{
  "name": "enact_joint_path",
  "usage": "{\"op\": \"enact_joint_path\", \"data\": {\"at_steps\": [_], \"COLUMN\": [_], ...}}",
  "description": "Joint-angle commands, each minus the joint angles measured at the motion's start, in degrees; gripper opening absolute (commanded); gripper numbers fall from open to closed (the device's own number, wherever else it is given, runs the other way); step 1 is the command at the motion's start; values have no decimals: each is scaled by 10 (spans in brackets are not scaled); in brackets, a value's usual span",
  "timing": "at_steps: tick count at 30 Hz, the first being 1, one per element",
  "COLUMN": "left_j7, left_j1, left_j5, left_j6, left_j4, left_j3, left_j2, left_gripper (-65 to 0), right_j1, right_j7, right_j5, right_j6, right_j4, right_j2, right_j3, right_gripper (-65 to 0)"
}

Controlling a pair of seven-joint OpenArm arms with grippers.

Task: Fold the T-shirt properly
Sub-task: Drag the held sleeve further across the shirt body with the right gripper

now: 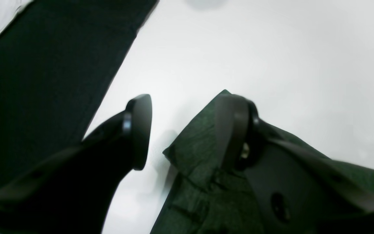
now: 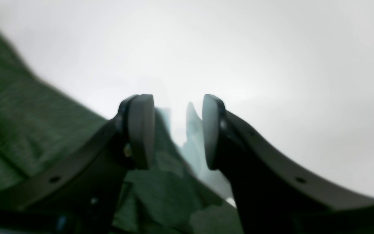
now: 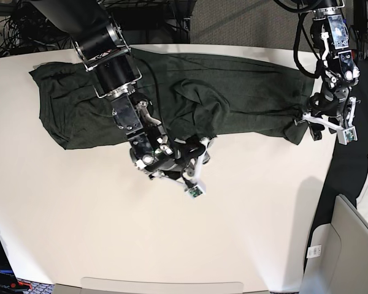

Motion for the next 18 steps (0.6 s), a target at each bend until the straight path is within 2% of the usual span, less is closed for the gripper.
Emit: {"op": "enact_joint_path", "data": {"at_steps": [1, 6, 18], "left_j7": [-14, -14, -14], "left_j1": [-6, -6, -6], "left_j5": [0, 0, 0], "left_j6": [-1, -1, -1], "left_j4": [12, 12, 12], "left_j3": [-5, -5, -5], "left_j2": [-9, -9, -9], "left_gripper": [-347, -347, -347], "right_j1": [15, 14, 9], "right_j7": [6, 6, 5], "right_j5": [0, -1, -1], "right_j6": [0, 1, 1], "right_j4": [-1, -7, -54], "right_j2": [0, 1, 8], "right_j3": [-6, -30, -32], "right_gripper": [-401, -401, -401]}}
